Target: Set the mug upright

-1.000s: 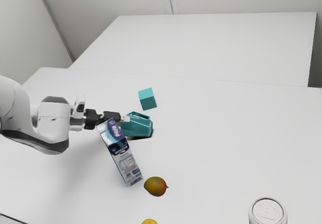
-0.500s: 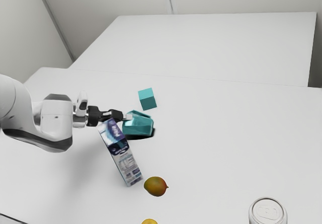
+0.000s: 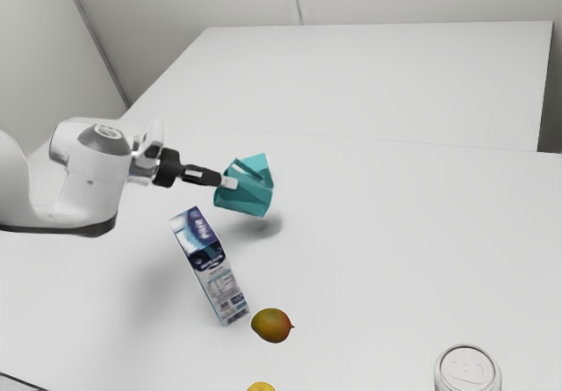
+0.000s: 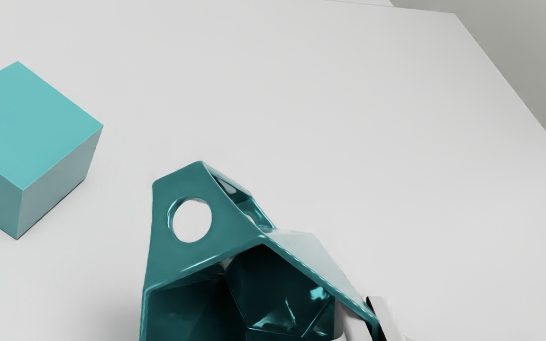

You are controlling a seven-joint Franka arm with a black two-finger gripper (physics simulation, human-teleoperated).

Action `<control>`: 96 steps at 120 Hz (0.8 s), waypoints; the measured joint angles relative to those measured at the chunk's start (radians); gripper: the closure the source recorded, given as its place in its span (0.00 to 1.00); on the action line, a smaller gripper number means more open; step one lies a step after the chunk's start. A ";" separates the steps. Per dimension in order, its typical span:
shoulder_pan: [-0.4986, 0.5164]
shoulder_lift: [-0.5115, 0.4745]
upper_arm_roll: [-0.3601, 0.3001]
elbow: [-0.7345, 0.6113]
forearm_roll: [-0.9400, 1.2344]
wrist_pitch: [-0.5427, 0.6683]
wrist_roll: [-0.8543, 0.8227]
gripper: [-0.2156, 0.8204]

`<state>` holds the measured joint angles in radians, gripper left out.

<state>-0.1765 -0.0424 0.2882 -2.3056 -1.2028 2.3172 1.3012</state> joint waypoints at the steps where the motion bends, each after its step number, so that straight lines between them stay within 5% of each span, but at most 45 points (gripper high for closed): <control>1: -0.003 -0.006 0.000 -0.001 0.024 0.000 -0.010 0.97; 44: 0.038 -0.079 0.056 -0.023 0.779 -0.020 -0.463 0.97; 96: 0.033 0.111 0.041 0.165 1.107 -0.028 -0.866 0.97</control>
<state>-0.1438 0.0681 0.3297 -2.1408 -0.0953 2.2891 0.4354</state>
